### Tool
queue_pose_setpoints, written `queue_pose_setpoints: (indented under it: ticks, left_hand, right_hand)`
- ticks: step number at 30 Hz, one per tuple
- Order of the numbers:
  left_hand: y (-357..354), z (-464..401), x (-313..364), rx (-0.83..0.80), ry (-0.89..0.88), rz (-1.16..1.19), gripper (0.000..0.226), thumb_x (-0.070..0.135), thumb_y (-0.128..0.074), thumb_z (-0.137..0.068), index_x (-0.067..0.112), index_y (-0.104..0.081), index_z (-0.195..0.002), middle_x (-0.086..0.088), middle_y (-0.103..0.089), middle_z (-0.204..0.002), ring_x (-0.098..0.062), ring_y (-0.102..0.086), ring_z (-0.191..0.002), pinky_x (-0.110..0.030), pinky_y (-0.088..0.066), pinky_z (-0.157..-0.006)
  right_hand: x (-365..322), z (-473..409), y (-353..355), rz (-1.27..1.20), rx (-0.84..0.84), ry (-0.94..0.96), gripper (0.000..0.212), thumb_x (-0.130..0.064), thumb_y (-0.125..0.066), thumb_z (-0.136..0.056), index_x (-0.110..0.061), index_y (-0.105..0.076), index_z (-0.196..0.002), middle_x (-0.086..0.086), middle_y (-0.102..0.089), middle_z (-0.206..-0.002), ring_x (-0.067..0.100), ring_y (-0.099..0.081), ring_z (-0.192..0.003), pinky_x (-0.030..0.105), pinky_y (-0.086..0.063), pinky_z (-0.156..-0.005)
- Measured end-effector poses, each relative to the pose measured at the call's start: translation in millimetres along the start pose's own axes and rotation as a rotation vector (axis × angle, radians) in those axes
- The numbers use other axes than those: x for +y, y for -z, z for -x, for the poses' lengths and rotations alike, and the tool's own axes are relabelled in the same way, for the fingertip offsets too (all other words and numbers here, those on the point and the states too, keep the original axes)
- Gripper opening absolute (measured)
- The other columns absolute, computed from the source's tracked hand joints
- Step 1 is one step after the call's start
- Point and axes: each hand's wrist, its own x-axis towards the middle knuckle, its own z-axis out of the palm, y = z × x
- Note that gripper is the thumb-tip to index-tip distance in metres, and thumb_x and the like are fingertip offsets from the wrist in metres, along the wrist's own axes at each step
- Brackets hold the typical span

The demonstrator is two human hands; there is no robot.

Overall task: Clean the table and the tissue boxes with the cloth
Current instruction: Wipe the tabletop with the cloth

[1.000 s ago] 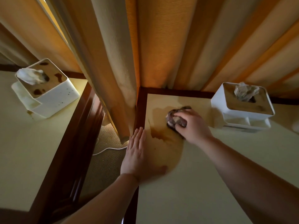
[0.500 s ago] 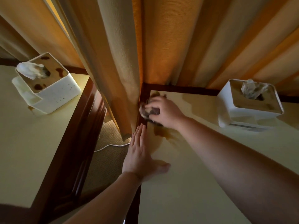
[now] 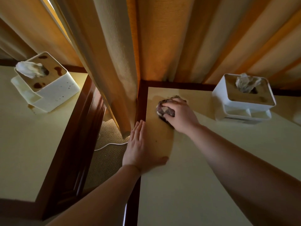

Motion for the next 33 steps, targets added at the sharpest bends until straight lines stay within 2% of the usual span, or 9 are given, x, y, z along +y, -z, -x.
queue_pose_setpoints:
  ticks: [4,6,9,14,19,23,26,30,33]
  left_hand:
    - [-1,-2,1,-0.007,-0.006,-0.02,0.151,0.092,-0.064,-0.053,0.005,-0.005,-0.163,-0.011,-0.012,-0.171,-0.021,-0.004,-0.159,-0.044,-0.01,-0.13]
    - [-1,-4,2,-0.031,0.008,-0.019,0.153,0.092,-0.066,-0.053,0.006,-0.002,-0.163,-0.01,-0.008,-0.172,-0.02,-0.001,-0.159,-0.041,-0.006,-0.13]
    - [2,-3,2,-0.043,0.021,0.066,0.159,0.097,-0.066,-0.048,0.01,0.0,-0.164,-0.005,-0.006,-0.172,-0.016,0.003,-0.159,-0.035,0.001,-0.129]
    - [6,-4,2,-0.048,0.014,0.092,0.159,0.093,-0.072,-0.049,0.011,0.002,-0.164,-0.005,-0.004,-0.173,-0.014,0.005,-0.158,-0.024,0.014,-0.123]
    - [3,-3,-1,-0.022,-0.011,0.068,0.155,0.09,-0.068,-0.05,0.006,-0.004,-0.163,-0.01,-0.011,-0.172,-0.019,-0.002,-0.159,-0.03,0.007,-0.126]
    - [1,-2,-2,-0.036,-0.04,0.029,0.155,0.086,-0.073,-0.051,0.006,-0.002,-0.163,-0.011,-0.007,-0.172,-0.02,0.001,-0.159,-0.033,0.005,-0.128]
    - [1,-2,-4,-0.044,-0.065,0.036,0.155,0.09,-0.064,-0.048,0.005,-0.005,-0.163,-0.01,-0.007,-0.172,-0.019,0.003,-0.159,-0.035,0.003,-0.129]
    - [4,-4,-12,-0.11,-0.103,0.079,0.134,0.084,-0.058,-0.068,0.01,-0.001,-0.165,-0.002,0.002,-0.173,-0.014,0.012,-0.158,-0.027,0.016,-0.124]
    - [6,-3,-14,-0.144,-0.089,0.059,0.102,0.069,-0.041,-0.091,0.014,0.005,-0.165,-0.001,0.012,-0.172,-0.011,0.021,-0.155,-0.04,0.01,-0.128]
  right_hand:
    - [-11,32,-6,-0.051,-0.113,0.126,0.046,-0.023,-0.075,-0.093,-0.031,-0.067,-0.137,-0.002,-0.045,-0.156,0.022,-0.045,-0.141,0.035,-0.04,-0.115]
    - [-5,61,-6,-0.054,-0.168,0.188,0.047,-0.02,-0.078,-0.09,-0.029,-0.069,-0.135,-0.002,-0.047,-0.154,0.019,-0.047,-0.139,0.033,-0.042,-0.113]
    - [20,102,2,-0.045,-0.201,0.176,0.044,-0.024,-0.076,-0.087,-0.03,-0.072,-0.131,-0.004,-0.051,-0.15,0.015,-0.05,-0.135,0.025,-0.041,-0.106]
    - [54,102,18,0.009,-0.091,0.039,0.047,-0.021,-0.08,-0.087,-0.028,-0.07,-0.133,0.001,-0.055,-0.146,0.022,-0.056,-0.131,0.033,-0.046,-0.107]
    - [18,49,3,0.012,0.017,-0.075,0.045,-0.024,-0.074,-0.094,-0.028,-0.066,-0.138,0.002,-0.051,-0.149,0.025,-0.048,-0.137,0.033,-0.038,-0.112]
    - [-10,55,-10,-0.041,-0.12,0.058,0.048,-0.017,-0.072,-0.094,-0.031,-0.065,-0.139,0.0,-0.045,-0.156,0.024,-0.043,-0.142,0.037,-0.038,-0.118]
    - [-6,84,-8,-0.021,-0.248,0.172,0.046,-0.019,-0.075,-0.092,-0.028,-0.068,-0.136,-0.002,-0.043,-0.157,0.02,-0.045,-0.141,0.034,-0.04,-0.115]
    - [21,125,9,-0.018,-0.262,0.131,0.037,-0.035,-0.071,-0.095,-0.035,-0.069,-0.133,-0.007,-0.046,-0.153,0.012,-0.047,-0.135,0.022,-0.036,-0.104]
    - [37,137,17,-0.006,-0.18,0.051,0.039,-0.032,-0.071,-0.095,-0.036,-0.067,-0.134,-0.005,-0.049,-0.15,0.015,-0.049,-0.134,0.026,-0.039,-0.103]
